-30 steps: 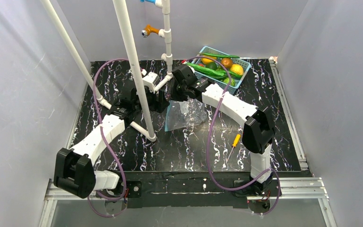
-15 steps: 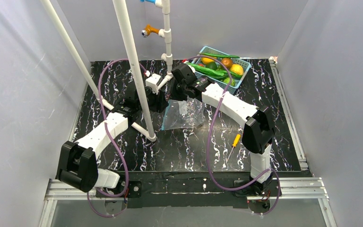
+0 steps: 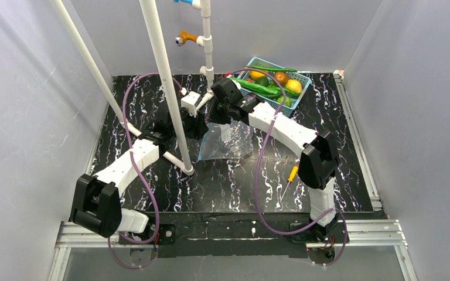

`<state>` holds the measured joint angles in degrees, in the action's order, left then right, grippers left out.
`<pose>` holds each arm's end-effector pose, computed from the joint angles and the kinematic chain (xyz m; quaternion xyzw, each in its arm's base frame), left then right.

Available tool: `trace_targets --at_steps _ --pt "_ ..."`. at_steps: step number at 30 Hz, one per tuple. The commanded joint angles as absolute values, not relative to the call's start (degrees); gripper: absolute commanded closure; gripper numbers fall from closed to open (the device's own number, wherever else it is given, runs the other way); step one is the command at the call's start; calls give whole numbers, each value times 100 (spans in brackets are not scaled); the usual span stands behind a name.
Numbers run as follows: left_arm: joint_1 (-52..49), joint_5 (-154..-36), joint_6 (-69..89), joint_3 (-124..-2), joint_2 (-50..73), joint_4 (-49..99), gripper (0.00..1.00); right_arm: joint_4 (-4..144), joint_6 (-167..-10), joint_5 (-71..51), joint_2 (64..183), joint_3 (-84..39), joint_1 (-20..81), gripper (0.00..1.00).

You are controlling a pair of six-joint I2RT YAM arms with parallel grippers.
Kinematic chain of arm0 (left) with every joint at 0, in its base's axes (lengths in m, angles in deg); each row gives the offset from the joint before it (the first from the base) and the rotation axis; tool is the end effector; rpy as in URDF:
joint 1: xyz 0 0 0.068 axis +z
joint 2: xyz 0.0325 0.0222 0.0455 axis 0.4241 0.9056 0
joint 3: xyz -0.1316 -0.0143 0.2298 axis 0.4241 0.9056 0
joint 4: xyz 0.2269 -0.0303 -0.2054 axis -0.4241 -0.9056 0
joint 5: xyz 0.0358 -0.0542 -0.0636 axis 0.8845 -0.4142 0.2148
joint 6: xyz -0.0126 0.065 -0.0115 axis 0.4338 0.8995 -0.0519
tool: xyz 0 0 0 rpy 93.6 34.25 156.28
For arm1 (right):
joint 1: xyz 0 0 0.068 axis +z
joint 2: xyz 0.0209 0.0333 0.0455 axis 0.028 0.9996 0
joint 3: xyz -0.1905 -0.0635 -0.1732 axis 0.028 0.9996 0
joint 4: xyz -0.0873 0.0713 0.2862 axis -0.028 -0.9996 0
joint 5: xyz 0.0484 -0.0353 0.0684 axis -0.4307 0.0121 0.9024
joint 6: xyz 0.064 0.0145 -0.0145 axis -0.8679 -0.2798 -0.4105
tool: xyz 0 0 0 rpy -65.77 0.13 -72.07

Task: Place the food in the zip-top bag and seal the zipper
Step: Open the zipper of the food storage bag.

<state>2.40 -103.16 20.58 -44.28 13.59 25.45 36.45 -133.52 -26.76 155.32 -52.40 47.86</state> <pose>0.3387 -0.1579 0.2523 0.2298 0.7892 -0.2298 0.5211 0.3615 0.3654 0.2894 0.0776 0.9042 0.2657 0.3254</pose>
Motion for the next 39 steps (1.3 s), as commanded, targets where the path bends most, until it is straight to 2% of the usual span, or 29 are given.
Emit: trace_targets --at_steps 1,2,4,18,20,23,25,32,36,37,38,39 --pt "189 -10276 2151 -4443 1252 2603 48 3683 -13346 -2723 15530 -5439 4792 99" --pt "189 -10297 2157 -4435 1230 2607 44 3683 -13338 -2724 15525 -5417 4794 99" --pt "184 -10258 2166 -4437 1213 2564 44 3701 -13337 -2719 15497 -5380 4792 99" --pt "178 -9890 2389 -4579 1395 2331 75 3711 -13354 -2567 15403 -5370 4797 99" --pt "177 -9874 2392 -4591 1414 2315 73 3692 -13361 -2539 15390 -5366 4793 99" --pt "180 -9948 2373 -4592 1430 2314 60 3685 -13356 -2549 15351 -5357 4792 99" --pt "173 -10018 2381 -4609 1449 2315 56 3664 -13313 -2561 15329 -5368 4792 99" --pt "180 -10068 2480 -4716 1573 2049 59 3865 -13023 -2428 15228 -5267 4788 99" --pt "189 -10146 2481 -4737 1572 2002 67 4016 -12892 -2251 15135 -5085 4775 99" --pt "194 -10172 2493 -4754 1578 1972 77 4080 -12820 -2166 15088 -5008 4768 99" --pt "195 -10157 2494 -4767 1569 1960 96 4209 -12691 -2031 15047 -4919 4762 99" --pt "194 -10122 2459 -4724 1548 2032 100 4356 -12584 -1864 14997 -4827 4746 99"
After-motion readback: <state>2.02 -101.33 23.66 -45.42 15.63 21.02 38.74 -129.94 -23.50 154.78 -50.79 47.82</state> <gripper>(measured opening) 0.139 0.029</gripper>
